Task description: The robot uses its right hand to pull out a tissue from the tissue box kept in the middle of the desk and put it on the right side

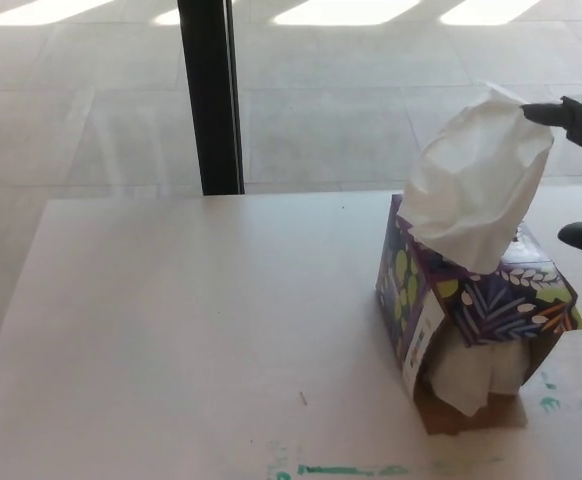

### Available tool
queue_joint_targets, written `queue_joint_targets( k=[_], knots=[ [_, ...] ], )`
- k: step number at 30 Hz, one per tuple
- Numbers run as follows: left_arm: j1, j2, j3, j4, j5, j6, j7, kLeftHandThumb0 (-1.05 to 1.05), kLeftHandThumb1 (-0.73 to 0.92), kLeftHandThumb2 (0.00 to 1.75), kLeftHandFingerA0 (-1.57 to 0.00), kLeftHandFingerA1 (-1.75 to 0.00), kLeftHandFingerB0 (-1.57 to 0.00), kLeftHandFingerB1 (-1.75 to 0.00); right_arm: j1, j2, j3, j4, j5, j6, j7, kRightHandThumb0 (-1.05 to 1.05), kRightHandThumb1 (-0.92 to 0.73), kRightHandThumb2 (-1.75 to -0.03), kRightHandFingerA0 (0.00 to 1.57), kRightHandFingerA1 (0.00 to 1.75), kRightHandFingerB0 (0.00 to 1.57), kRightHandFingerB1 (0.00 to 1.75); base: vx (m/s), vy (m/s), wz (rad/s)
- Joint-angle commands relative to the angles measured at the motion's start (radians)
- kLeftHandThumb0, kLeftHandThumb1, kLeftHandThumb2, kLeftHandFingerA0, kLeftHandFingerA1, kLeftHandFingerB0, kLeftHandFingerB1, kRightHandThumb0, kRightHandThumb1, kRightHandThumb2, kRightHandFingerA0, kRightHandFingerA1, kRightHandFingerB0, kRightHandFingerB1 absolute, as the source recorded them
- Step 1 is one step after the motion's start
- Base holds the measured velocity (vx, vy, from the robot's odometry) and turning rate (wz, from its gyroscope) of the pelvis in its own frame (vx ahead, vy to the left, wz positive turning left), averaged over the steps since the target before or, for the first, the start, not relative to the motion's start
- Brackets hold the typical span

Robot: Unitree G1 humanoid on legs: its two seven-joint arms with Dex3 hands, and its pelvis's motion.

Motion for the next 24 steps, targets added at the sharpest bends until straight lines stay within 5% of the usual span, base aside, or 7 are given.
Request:
queue_joint_targets(
  k=[1,5,18,19,22,23,24],
  knots=[
    [0.003,0.043,0.001,0.005,-0.004,-0.015,-0.025,-0.76,0.71,1.28,-0.76,-0.96,-0.4,-0.78,-0.057,-0.079,0.053,0.037,-0.175,-0.116,0.039,-0.44,-0.61,-0.59,0.74,0.83,0.19,0.3,0.0,0.0,0.0],
    [0.011,0.053,-0.003,-0.002,0.002,-0.032,-0.021,-0.78,0.83,1.02,-0.73,-1.0,-0.47,-0.89,-0.086,-0.101,0.095,0.051,-0.249,-0.187,0.012,-0.43,-0.61,-0.59,0.75,1.09,0.23,0.31,0.0,0.0,0.0],
    [0.01,0.051,-0.013,0.011,0.011,-0.031,-0.015,-0.83,0.65,1.25,-0.79,-0.99,-0.46,-0.83,-0.184,-0.035,0.132,0.121,-0.357,-0.252,-0.12,-0.52,-0.55,-0.84,0.84,1.1,0.25,0.47,0.0,0.0,0.0],
    [0.011,0.051,-0.013,0.01,0.008,-0.029,-0.019,-0.84,0.65,1.25,-0.8,-0.99,-0.45,-0.82,-0.192,-0.02,0.129,0.12,-0.349,-0.25,-0.115,-0.45,-0.65,-0.61,0.8,1.18,0.32,0.36,0.0,0.0,0.0],
    [0.007,0.051,-0.015,0.011,0.006,-0.023,-0.02,-0.79,0.82,1.02,-0.77,-1.03,-0.46,-0.9,-0.197,0.004,0.117,0.121,-0.346,-0.258,-0.122,-0.44,-0.67,-0.6,0.81,1.18,0.35,0.36,0.0,0.0,0.0],
    [0.007,0.051,-0.018,0.014,0.009,-0.028,-0.016,-0.77,0.83,1.01,-0.78,-1.03,-0.47,-0.89,-0.202,0.011,0.123,0.126,-0.365,-0.271,-0.136,-0.5,-0.56,-0.87,0.87,1.12,0.3,0.49,0.0,0.0,0.0],
    [0.007,0.051,-0.021,0.017,0.011,-0.031,-0.014,-0.77,0.83,1.02,-0.74,-1.05,-0.45,-0.93,-0.201,0.015,0.123,0.126,-0.372,-0.271,-0.137,-0.43,-0.69,-0.61,0.82,1.23,0.36,0.36,0.0,0.0,0.0]
  ],
)
